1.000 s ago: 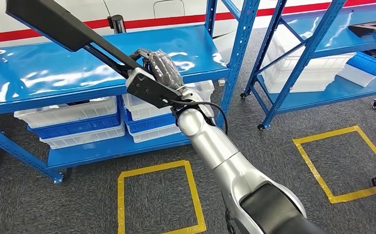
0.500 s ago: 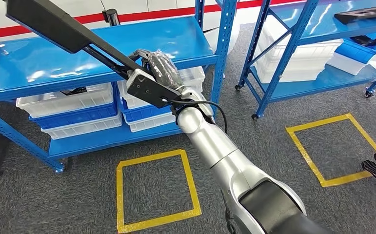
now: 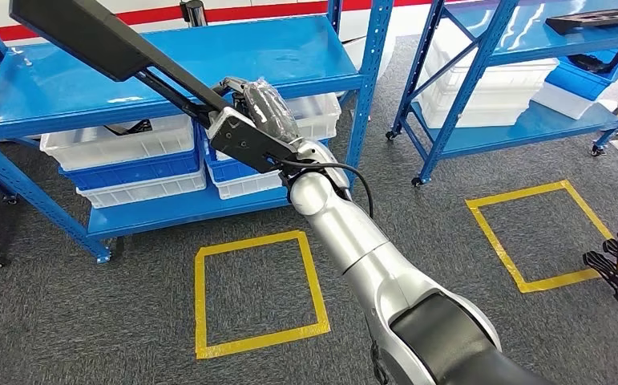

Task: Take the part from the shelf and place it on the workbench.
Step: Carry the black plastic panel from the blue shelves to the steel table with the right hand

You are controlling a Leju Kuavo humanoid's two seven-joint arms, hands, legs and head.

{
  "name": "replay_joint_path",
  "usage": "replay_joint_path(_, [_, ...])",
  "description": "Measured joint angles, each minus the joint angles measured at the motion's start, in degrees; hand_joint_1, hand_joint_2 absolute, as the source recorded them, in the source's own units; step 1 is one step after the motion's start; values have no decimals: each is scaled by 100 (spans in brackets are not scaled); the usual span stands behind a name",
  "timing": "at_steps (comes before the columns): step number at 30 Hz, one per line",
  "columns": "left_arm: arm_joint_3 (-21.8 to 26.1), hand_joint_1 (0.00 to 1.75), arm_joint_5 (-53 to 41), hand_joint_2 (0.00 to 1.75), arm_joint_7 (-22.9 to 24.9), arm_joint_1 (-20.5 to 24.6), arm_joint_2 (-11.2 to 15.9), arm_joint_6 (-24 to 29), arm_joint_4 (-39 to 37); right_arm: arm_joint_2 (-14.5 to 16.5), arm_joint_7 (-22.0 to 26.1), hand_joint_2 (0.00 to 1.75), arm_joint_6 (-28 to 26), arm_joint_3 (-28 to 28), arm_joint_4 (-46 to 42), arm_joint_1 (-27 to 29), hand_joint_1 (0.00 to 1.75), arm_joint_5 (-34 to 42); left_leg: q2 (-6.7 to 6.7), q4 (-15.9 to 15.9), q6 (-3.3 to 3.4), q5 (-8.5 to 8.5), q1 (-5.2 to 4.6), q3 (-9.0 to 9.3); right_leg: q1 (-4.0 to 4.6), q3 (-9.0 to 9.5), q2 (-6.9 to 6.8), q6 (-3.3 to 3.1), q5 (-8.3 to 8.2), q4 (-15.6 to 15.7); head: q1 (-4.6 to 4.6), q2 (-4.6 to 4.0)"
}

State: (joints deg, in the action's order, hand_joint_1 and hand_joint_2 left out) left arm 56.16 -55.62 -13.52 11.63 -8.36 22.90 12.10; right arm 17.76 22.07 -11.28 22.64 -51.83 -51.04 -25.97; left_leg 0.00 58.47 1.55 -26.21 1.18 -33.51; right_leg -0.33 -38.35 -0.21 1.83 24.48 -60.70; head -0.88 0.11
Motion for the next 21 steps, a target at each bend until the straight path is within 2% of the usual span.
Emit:
replay_joint_path(1, [15, 0, 11, 0, -6, 1, 1, 2, -2, -5, 8, 175, 2, -5, 18, -13, 175, 7, 14, -19, 46, 76, 4, -71, -2, -112, 4, -33, 226, -278, -7, 0])
replay_joint_path(3, [42, 0, 36, 0, -15, 1, 7, 4, -2, -8, 20, 175, 5, -13, 51, -30, 175, 22, 18, -22, 82, 201, -11, -230, -12, -307, 7, -85, 684, -1011, -18, 0])
replay_joint_path(4, [52, 0, 43, 0, -19, 0, 7, 5, -2, -9, 24, 175, 8, -15, 71, -34, 175, 29, 20, -20, 77, 264, -17, -311, -15, -335, 8, -69, 792, -1298, -18, 0])
replay_joint_path(5, [60, 0, 47, 0, -24, -2, 6, 5, -2, -10, 28, 175, 10, -18, 94, -36, 175, 38, 21, -18, 74, 328, -21, -392, -17, -280, 8, -26, 788, -1420, -19, 0])
replay_joint_path(6, [66, 0, 52, 0, -28, -2, 5, 5, -2, -10, 33, 175, 12, -20, 116, -40, 175, 44, 22, -16, 65, 390, -24, -467, -17, -142, 8, 28, 697, -1357, -20, 0])
replay_joint_path(7, [69, 0, 56, 0, -33, -3, 5, 5, -2, -9, 38, 175, 17, -21, 136, -46, 175, 49, 20, -15, 52, 455, -26, -542, -16, 99, 8, 74, 564, -1098, -19, 0])
replay_joint_path(8, [72, 0, 60, 0, -40, -3, 5, 6, -2, -5, 45, 175, 21, -22, 154, -57, 175, 53, 18, -14, 36, 517, -26, -606, -15, 381, 8, 84, 495, -700, -19, 0])
replay_joint_path(10, [75, 0, 70, 0, -54, -6, 3, 7, -2, 18, 60, 175, 28, -22, 169, -91, 175, 58, 17, -39, -25, 639, -21, -684, 28, 894, 10, 16, 543, 79, -14, 0])
replay_joint_path(11, [76, 0, 74, 0, -62, -8, 2, 8, -2, 29, 66, 175, 29, -23, 176, -108, 175, 63, 19, -65, -61, 696, -13, -689, 53, 995, 14, -27, 598, 290, -18, 0])
replay_joint_path(12, [78, 0, 78, 0, -71, -11, -3, 8, -3, 37, 71, 175, 29, -25, 184, -128, 175, 69, 19, -105, -103, 761, -1, -686, 84, 1022, 20, -63, 599, 374, -20, 0])
replay_joint_path(13, [79, 0, 78, 0, -79, -15, -10, 9, -3, 38, 75, 175, 29, -27, 192, -141, 175, 78, 16, -154, -143, 825, 6, -673, 94, 975, 25, -91, 538, 376, -23, 0])
replay_joint_path(14, [83, 0, 78, 0, -85, -21, -12, 11, -4, 37, 78, 175, 29, -28, 206, -155, 175, 87, 8, -178, -178, 844, 15, -685, 62, 949, 20, -133, 479, 410, -28, 0])
replay_joint_path(15, [89, 0, 78, 0, -89, -29, -15, 15, -4, 38, 79, 175, 29, -30, 220, -165, 175, 99, -1, -148, -207, 760, 18, -718, 34, 926, 14, -189, 406, 434, -25, 0])
replay_joint_path(16, [96, 0, 77, 0, -90, -40, -14, 19, -4, 37, 82, 175, 29, -32, 235, -168, 175, 110, -9, -1, -232, 553, 20, -770, 1, 892, 3, -243, 325, 459, -21, 0])
replay_joint_path(17, [103, 0, 74, 0, -90, -51, -11, 23, -4, 37, 83, 175, 29, -34, 254, -171, 175, 120, -13, 276, -252, 262, 30, -850, -26, 847, -6, -285, 248, 470, -19, 0])
replay_joint_path(18, [108, 0, 69, 0, -90, -59, -11, 26, -4, 37, 87, 175, 29, -38, 272, -173, 175, 129, -14, 667, -274, -50, 32, -944, -17, 772, -8, -313, 182, 467, -18, 0])
replay_joint_path(19, [111, 0, 65, 0, -90, -64, -11, 28, -4, 35, 92, 175, 29, -43, 291, -171, 175, 137, -14, 1080, -300, -280, 38, -1029, -11, 693, -11, -322, 121, 460, -18, 0])
replay_joint_path(20, [113, 0, 61, 0, -90, -66, -10, 32, -4, 32, 99, 175, 29, -47, 309, -169, 175, 146, -14, 1394, -321, -385, 43, -1072, -7, 617, -12, -315, 68, 449, -19, 0])
replay_joint_path(21, [115, 0, 59, 0, -90, -66, -8, 36, -4, 26, 109, 175, 29, -51, 328, -166, 175, 153, -13, 1531, -336, -371, 48, -1029, -5, 538, -12, -300, 20, 432, -18, 0])
